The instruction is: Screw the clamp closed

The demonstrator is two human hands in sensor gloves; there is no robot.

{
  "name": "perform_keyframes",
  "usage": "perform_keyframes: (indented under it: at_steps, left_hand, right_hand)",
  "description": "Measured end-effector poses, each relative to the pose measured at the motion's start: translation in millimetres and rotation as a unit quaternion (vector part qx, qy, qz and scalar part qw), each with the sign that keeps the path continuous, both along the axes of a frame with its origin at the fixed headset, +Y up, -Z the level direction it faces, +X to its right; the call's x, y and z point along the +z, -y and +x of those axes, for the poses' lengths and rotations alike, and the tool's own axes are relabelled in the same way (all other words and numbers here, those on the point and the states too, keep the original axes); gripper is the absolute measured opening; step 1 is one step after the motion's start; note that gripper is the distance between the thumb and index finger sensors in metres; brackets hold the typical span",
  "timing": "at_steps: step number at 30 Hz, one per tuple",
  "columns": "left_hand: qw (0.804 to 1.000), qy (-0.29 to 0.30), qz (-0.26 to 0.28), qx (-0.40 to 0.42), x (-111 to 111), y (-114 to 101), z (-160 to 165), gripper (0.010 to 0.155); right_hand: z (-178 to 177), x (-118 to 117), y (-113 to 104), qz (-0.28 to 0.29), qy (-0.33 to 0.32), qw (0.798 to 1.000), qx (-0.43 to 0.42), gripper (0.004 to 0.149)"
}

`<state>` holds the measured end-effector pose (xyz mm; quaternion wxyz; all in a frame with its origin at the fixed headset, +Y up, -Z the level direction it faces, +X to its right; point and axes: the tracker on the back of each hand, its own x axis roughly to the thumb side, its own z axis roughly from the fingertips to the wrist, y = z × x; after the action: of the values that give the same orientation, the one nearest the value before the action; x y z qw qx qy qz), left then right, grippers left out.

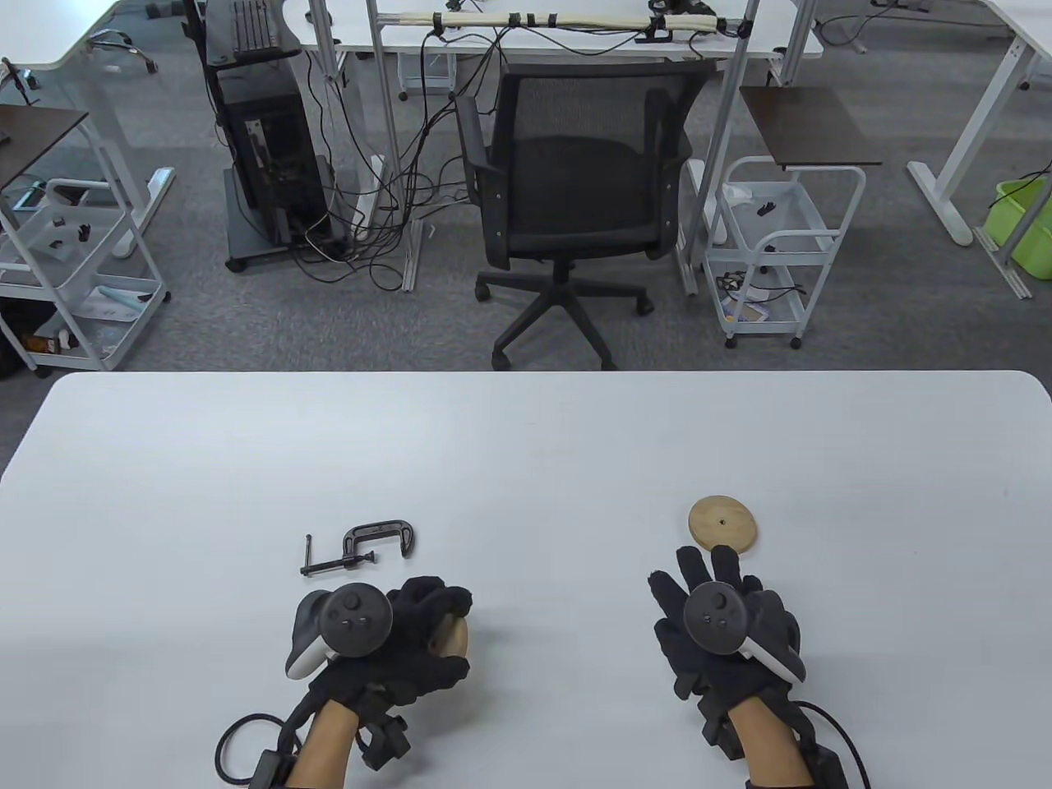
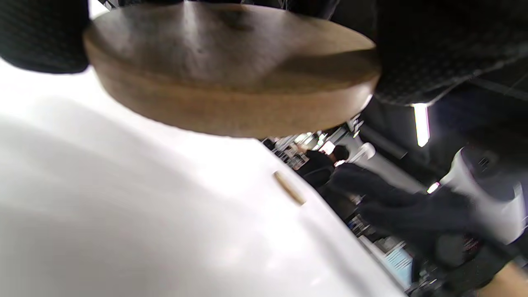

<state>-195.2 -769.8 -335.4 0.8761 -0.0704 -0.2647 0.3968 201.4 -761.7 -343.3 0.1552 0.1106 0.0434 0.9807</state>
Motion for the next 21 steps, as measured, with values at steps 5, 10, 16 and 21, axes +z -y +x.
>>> perform_keyframes:
  at_steps: [5, 10, 16, 21]
  left_hand:
    - [0.994, -0.005, -0.012, 0.111, 0, 1, -4, 0.085]
    - [0.98, 0.0, -0.033, 0.195, -2, 5, -9, 0.085]
    - [0.964, 0.004, -0.044, 0.263, -1, 4, -11, 0.085]
    - [0.966, 0.006, -0.035, 0.257, 0, 0, -12, 0.086]
  right_hand:
    - [9, -1, -5, 0.007, 0.009, 1.0, -0.018, 0.067]
    - [19, -1, -14, 0.007, -0.003, 0.997, -0.075, 0.075]
    - [21, -17, -27, 0.007, 0.005, 0.995, -0.095, 0.076]
    - [32, -44, -38, -0.008, 0.031, 0.998, -0.052, 0.077]
